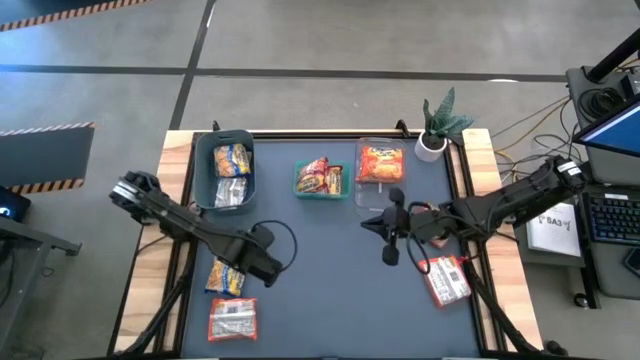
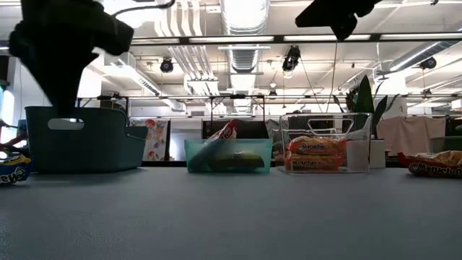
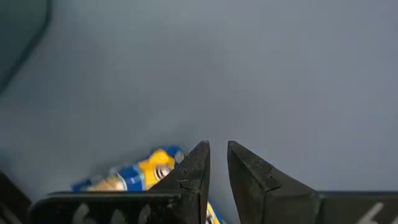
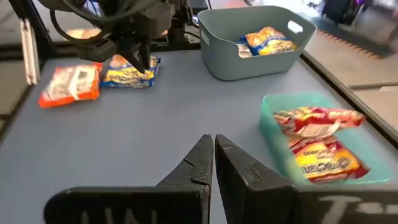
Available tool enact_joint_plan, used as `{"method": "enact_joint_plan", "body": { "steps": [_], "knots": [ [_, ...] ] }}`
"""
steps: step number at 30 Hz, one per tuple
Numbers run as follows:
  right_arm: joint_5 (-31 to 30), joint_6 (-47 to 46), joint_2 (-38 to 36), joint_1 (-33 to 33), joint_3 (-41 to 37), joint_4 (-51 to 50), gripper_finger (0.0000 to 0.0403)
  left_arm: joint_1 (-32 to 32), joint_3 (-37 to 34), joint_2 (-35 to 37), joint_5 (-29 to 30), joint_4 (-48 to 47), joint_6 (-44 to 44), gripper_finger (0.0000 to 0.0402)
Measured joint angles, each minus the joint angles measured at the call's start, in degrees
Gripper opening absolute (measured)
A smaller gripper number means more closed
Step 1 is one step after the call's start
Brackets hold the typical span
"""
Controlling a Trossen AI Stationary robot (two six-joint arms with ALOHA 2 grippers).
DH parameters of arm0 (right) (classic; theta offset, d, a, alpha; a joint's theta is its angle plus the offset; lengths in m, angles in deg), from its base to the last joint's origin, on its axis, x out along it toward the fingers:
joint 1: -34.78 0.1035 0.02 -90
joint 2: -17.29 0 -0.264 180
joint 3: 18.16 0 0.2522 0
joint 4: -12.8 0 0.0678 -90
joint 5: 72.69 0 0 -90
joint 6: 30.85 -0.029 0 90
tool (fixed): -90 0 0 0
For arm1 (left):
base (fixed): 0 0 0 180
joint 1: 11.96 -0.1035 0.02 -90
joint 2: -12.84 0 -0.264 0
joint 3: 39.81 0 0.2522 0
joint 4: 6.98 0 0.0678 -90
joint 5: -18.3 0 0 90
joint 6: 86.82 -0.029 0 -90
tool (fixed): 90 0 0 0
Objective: Sort Maruchan noodles
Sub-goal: Put the blue noodle pack into the dark blue bin
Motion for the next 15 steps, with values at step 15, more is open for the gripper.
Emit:
{"method": "enact_joint_plan", "body": {
  "steps": [15],
  "knots": [
    [0.19, 6.81, 0.07, -4.9, -0.04, 0.01, 0.0009, 1.54, -5.75, -2.63, -7.34, -1.3, 14.55, 0.0147]
  ]
}}
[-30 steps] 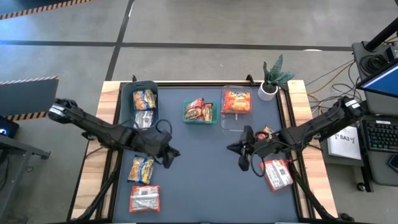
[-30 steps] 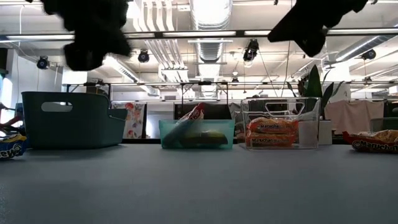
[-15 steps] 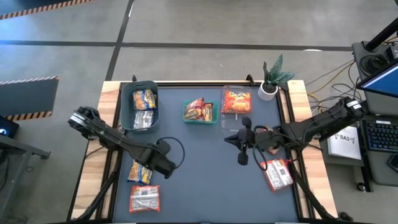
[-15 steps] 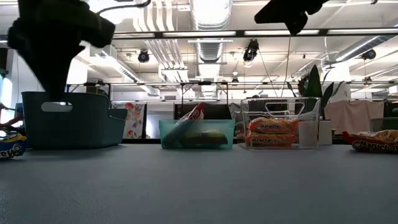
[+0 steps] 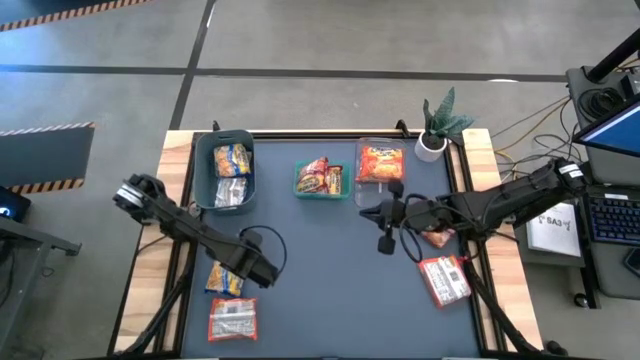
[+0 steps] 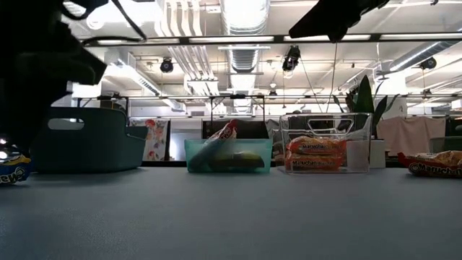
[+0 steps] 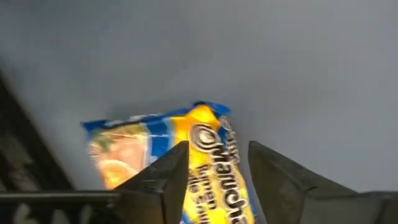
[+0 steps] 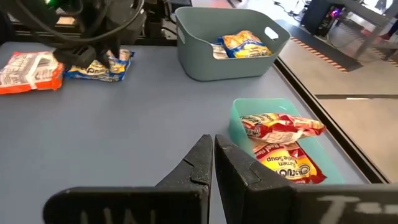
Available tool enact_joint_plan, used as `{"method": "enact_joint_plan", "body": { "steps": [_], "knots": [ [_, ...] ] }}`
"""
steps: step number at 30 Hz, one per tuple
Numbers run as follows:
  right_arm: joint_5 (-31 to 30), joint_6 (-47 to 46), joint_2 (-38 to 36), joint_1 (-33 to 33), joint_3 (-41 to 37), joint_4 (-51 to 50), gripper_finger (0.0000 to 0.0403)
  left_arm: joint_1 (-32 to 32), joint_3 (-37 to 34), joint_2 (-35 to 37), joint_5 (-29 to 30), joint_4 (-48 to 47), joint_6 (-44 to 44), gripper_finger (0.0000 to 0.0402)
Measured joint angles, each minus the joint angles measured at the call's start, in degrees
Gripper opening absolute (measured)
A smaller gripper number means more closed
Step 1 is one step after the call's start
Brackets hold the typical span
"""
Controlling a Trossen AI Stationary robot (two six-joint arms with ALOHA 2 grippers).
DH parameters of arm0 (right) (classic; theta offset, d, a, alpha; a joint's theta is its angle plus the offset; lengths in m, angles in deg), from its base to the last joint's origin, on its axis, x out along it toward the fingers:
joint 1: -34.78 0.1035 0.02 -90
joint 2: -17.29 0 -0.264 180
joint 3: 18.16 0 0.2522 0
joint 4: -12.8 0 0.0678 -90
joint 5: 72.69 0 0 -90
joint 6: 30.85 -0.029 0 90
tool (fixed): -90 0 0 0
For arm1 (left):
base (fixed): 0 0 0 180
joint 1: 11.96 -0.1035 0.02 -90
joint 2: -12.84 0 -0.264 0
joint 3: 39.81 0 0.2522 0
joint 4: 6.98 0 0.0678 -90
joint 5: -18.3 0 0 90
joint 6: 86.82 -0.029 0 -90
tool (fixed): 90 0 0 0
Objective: Sort Maruchan noodles
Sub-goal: Put the blue noodle pack into the dark blue bin
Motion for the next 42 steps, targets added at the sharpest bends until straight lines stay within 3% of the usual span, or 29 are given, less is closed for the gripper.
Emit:
{"method": "enact_joint_plan", "body": {
  "steps": [8, 18, 25, 34, 42],
  "knots": [
    [0.0, -0.57, 0.0, -0.47, -0.02, 0.04, 0.0009, 3.64, -3.4, -0.01, -2.18, 6.93, 5.52, 0.0201],
    [0.0, -1.45, 0.0, -0.85, -0.07, 0.43, 0.0009, 5.76, -2.1, -5.81, -1.56, 6.66, 7.09, 0.0189],
    [0.0, -1.81, 0.0, -1.23, -0.09, 0.39, 0.0009, 6.03, 1.26, -10.78, -2.13, 4.58, 4.81, 0.0144],
    [0.0, -1.2, 0.0, -1.71, -0.09, 0.46, 0.0009, 5.98, 2.0, -10.14, -2.04, 3.25, 4.4, 0.0017],
    [0.0, -1.19, 0.0, -1.71, -0.09, 0.44, 0.0009, 5.98, 2.18, -6.91, 0.15, 3.47, 0.22, 0.0003]
  ]
}}
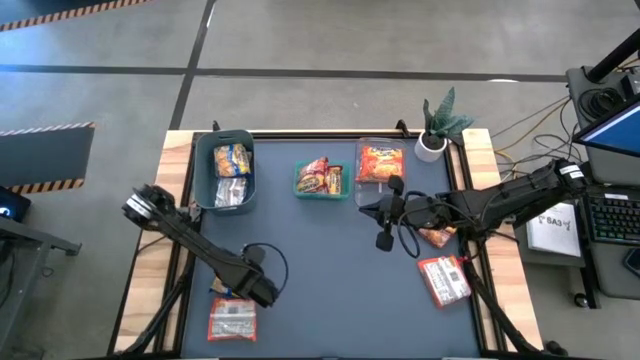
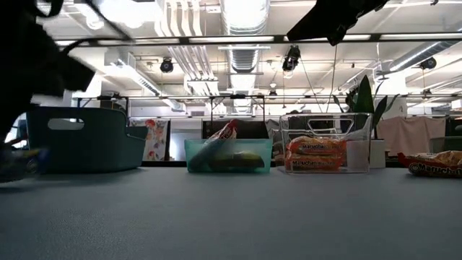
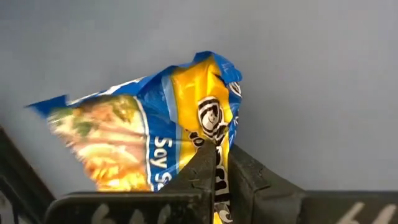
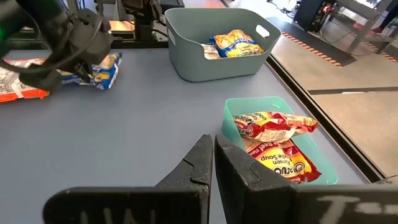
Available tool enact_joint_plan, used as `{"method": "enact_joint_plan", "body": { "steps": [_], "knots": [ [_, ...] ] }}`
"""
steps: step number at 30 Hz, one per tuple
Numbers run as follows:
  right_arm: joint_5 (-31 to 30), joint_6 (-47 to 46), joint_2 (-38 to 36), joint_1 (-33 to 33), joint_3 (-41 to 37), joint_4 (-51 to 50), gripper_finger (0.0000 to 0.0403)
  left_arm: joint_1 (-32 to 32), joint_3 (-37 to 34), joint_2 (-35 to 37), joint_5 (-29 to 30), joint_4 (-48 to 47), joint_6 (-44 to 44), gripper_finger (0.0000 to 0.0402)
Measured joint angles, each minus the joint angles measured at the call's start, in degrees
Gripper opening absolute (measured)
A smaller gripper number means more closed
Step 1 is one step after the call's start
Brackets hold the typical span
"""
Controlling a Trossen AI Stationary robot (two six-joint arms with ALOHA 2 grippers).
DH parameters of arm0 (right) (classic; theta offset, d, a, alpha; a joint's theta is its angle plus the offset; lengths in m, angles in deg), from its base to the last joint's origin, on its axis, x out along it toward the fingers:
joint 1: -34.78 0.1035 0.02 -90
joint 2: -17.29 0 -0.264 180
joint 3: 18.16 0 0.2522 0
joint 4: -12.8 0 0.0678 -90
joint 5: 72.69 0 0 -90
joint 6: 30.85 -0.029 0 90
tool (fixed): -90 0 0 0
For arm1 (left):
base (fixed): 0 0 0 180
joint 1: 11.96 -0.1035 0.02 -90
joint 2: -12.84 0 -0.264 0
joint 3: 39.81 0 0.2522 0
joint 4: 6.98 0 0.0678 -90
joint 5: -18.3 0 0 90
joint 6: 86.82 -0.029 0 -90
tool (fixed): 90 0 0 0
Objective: Sort Maruchan noodles
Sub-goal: Put the blue noodle pack into the dark blue bin
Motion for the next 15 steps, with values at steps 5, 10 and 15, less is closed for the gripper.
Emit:
{"method": "enact_joint_plan", "body": {
  "steps": [5, 10, 15],
  "knots": [
    [0.0, 0.38, 0.0, 0.0, 0.0, 0.0, 0.0009, -0.05, 2.11, 5.94, 10.81, -0.28, -6.81, 0.0002],
    [0.02, -0.21, 0.0, 0.0, 0.0, -0.35, 0.0009, -0.47, 3.87, 13.22, 25.9, -0.52, -14.47, 0.0001],
    [2.47, -0.72, 0.0, 0.02, -0.35, -0.55, 0.0009, -3.22, 5.37, 19.98, 37.69, -1.44, -22.16, 0.0001]
  ]
}}
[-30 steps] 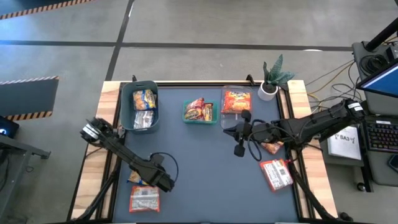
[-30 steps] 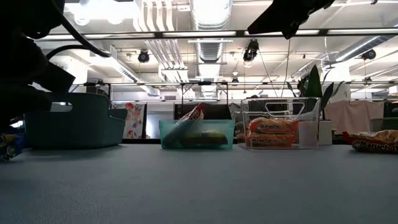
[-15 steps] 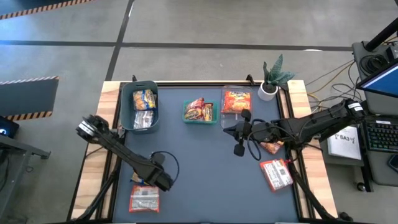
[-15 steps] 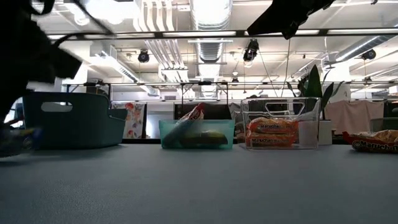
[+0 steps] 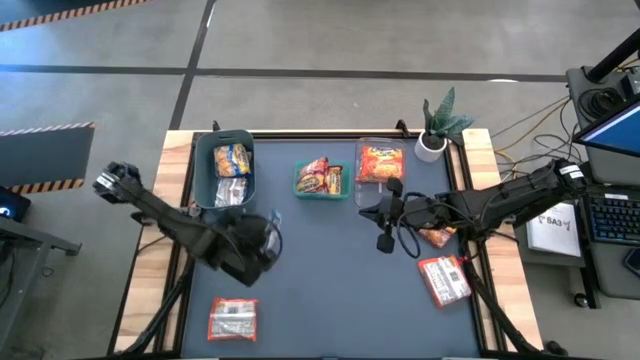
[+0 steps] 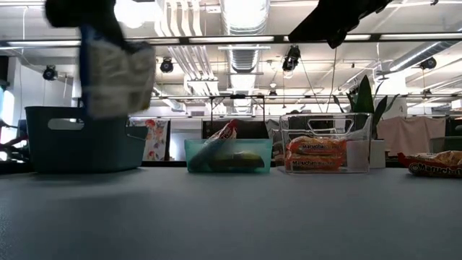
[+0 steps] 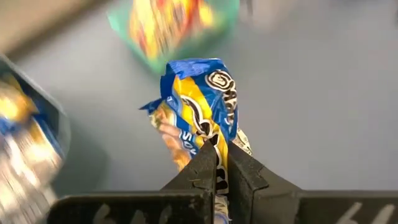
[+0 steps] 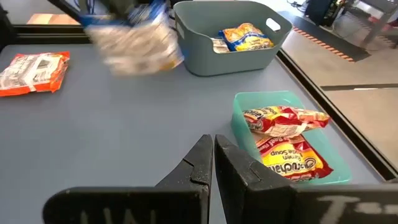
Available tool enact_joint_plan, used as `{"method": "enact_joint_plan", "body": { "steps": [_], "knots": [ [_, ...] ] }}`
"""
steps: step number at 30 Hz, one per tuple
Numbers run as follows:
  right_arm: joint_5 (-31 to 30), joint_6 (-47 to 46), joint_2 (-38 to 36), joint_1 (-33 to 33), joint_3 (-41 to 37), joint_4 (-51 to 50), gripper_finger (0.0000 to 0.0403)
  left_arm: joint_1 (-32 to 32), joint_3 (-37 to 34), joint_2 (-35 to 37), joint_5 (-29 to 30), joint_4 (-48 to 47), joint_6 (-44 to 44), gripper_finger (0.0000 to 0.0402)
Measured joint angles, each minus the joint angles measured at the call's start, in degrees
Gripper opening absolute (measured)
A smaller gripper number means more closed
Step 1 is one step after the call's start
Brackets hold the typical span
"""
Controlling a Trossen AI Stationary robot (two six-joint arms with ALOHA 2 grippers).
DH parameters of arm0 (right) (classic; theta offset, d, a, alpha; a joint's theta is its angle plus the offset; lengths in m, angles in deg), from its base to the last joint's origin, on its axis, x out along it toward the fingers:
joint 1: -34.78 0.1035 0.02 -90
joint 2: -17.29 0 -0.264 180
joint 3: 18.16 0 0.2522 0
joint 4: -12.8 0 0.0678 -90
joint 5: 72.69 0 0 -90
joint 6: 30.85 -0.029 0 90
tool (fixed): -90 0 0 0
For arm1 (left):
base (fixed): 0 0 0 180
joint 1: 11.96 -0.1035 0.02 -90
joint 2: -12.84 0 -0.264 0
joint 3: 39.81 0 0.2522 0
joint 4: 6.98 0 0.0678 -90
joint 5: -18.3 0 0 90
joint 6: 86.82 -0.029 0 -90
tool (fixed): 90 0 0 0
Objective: Sort Maruchan noodles
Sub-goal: Put the blue noodle pack into the dark blue bin
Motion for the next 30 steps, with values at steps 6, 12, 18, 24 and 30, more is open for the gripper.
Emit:
{"method": "enact_joint_plan", "body": {
  "steps": [6, 12, 18, 24, 30],
  "knots": [
    [0.61, -0.84, 0.0, 0.0, -0.09, 0.07, 0.0009, -6.06, 4.23, 5.95, 7.81, -0.77, -14.22, 0.0],
    [0.63, -1.82, 0.0, 0.0, -0.28, 0.1, 0.0009, -17.82, 8.48, 7.81, 10.73, -10.47, -22.19, 0.0],
    [0.77, -2.22, 0.0, 0.0, -0.35, 0.11, 0.0009, -33.29, 8.74, 6.79, 6.96, -14.79, -25.08, 0.0],
    [0.75, -3.48, 0.0, 0.0, -0.35, 0.02, 0.0009, -45.93, 4.25, 4.69, -0.53, -15.69, -28.68, 0.0],
    [0.75, -4.87, 0.0, 0.0, -0.37, -0.88, 0.0009, -50.42, 1.64, 2.29, -1.59, -17.12, -27.54, 0.0]
  ]
}}
